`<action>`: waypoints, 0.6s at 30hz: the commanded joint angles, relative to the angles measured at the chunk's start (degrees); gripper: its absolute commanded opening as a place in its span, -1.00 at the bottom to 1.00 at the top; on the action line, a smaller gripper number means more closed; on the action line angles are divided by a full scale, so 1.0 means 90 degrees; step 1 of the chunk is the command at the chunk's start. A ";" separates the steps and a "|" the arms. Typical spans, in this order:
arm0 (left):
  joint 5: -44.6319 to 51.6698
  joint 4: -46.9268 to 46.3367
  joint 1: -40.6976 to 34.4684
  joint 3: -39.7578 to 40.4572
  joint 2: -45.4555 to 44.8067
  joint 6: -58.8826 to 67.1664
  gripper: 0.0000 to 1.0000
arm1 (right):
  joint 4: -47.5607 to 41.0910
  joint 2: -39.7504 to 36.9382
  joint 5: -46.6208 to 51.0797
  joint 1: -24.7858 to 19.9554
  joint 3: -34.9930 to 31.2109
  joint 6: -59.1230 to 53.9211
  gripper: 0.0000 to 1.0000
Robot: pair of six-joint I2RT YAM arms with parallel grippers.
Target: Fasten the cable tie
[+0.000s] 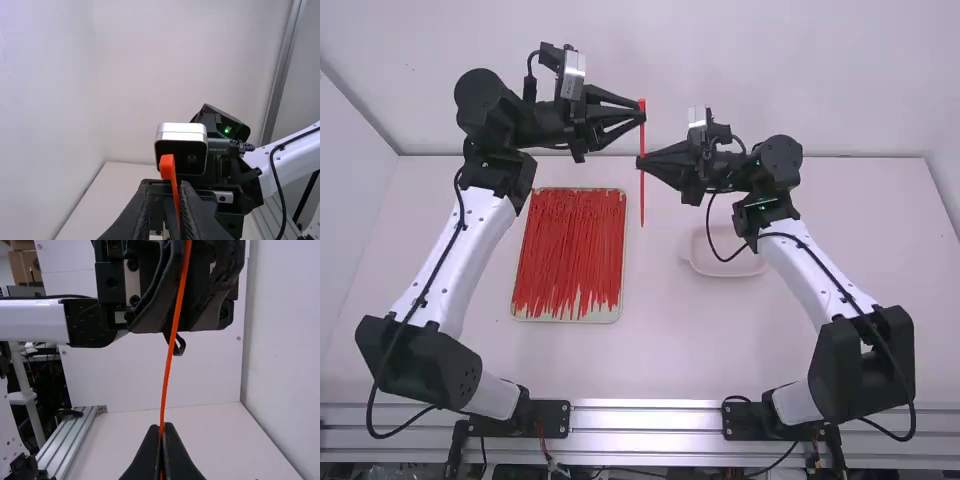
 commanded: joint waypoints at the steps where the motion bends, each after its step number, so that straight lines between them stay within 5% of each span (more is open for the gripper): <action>1: -0.0044 0.0063 -0.0061 0.0083 -0.0015 -0.0022 -0.68 | 0.0029 0.0007 0.0002 -0.0027 0.0000 -0.0007 -1.00; 11: -0.0027 0.0129 -0.0061 0.0083 -0.0015 -0.0046 -0.62 | 0.0029 0.0007 -0.0019 -0.0034 0.0000 -0.0007 -1.00; 18: -0.0024 0.0182 -0.0061 0.0083 -0.0015 -0.0078 -0.88 | 0.0029 0.0007 -0.0017 -0.0024 0.0000 -0.0010 -1.00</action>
